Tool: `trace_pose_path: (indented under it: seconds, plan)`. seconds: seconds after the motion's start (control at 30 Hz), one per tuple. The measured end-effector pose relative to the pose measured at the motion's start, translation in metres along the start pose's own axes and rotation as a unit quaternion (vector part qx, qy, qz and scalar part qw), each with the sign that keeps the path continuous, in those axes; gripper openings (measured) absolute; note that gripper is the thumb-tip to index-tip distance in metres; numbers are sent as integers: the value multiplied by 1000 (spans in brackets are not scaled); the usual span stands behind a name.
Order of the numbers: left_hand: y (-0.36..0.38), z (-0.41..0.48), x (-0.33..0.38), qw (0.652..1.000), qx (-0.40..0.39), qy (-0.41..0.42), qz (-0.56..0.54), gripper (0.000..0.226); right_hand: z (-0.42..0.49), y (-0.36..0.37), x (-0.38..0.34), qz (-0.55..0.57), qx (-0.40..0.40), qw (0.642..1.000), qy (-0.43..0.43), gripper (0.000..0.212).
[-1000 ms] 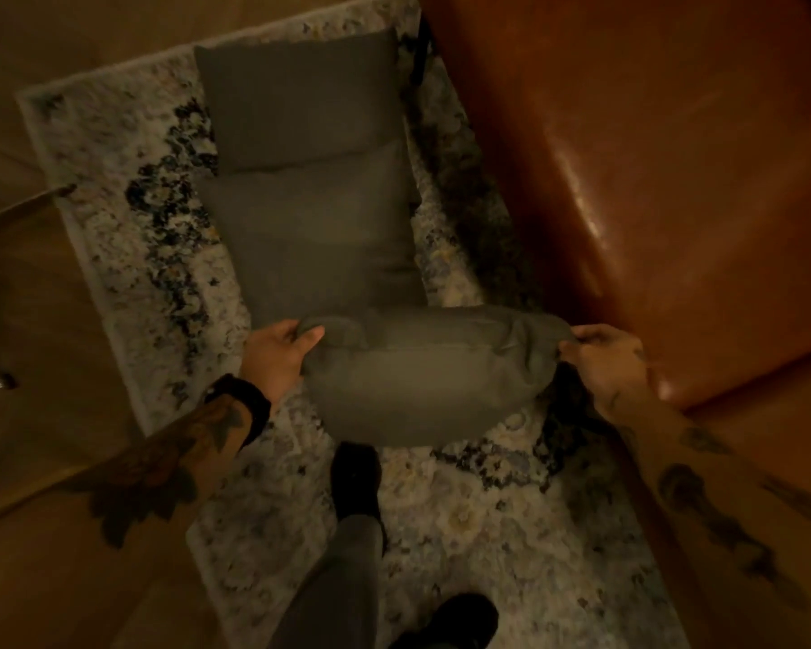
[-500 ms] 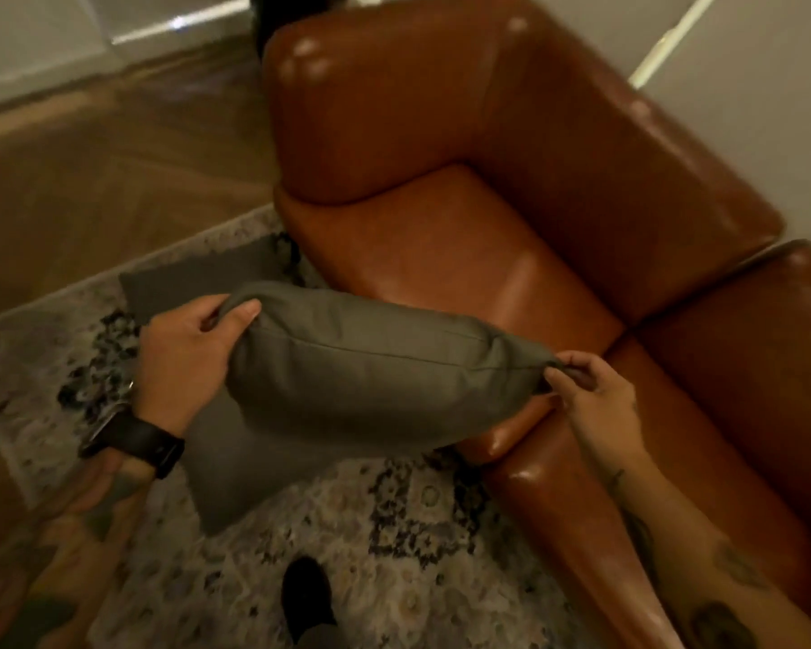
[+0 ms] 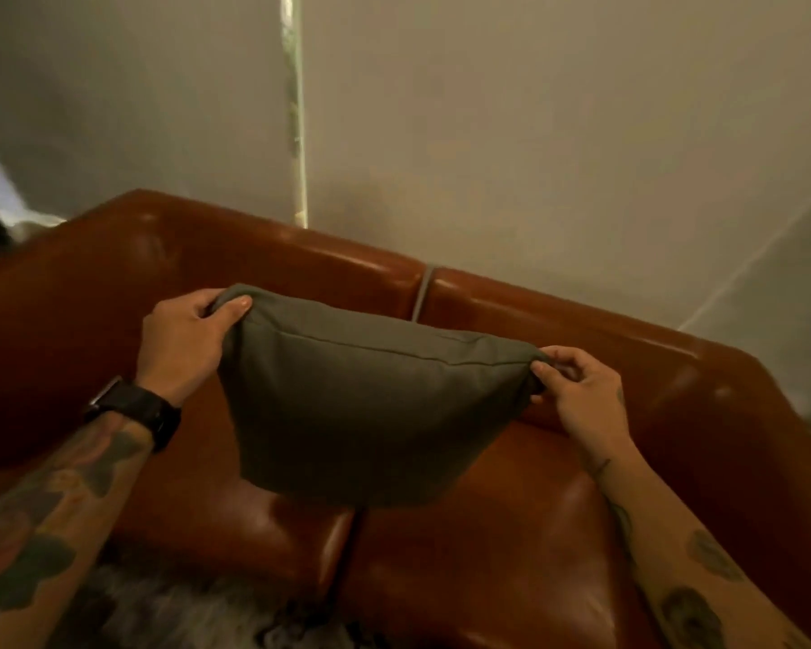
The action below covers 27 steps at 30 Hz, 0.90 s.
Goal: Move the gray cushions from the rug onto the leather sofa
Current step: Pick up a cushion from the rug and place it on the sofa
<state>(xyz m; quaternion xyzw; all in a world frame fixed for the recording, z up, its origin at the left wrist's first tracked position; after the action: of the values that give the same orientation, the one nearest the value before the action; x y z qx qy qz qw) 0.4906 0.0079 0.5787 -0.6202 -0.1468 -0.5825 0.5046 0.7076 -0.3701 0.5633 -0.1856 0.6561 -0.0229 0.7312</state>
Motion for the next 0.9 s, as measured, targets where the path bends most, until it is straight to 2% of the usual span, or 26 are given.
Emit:
trace_pose_path:
  seconds: [0.23, 0.5, 0.63, 0.8, 0.9]
  plan:
    - [280, 24, 98, 991, -130, 16, 9, 30, 122, -192, 106, 19, 141, 987, 77, 14]
    - [512, 21, 158, 961, -271, -48, 22, 32, 224, -337, 202, -21, 219, 960, 171, 19]
    - [580, 19, 162, 948, -302, -91, 43, 36, 259, -372, 243, -61, 211, 953, 209, 15]
    - [626, 11, 164, 936, -328, -108, 69, 35, 283, -394, 267, -122, 204, 946, 219, 14]
    - [648, 20, 168, 906, -394, -113, 110, 35, 295, -403, 275, -167, 207, 936, 229, 12]
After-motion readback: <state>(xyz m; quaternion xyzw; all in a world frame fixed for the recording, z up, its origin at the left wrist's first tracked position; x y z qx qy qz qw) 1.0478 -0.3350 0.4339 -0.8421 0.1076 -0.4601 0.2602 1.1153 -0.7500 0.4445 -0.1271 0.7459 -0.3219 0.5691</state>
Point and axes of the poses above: each hand's wrist, its own z-axis towards the middle knuckle, its own y-axis out of the palm, x = y × z, the point moved 4 cm from there along z, towards the middle knuckle, and after that the axes turned 2 degrees about -y, right-handed, at the moved point
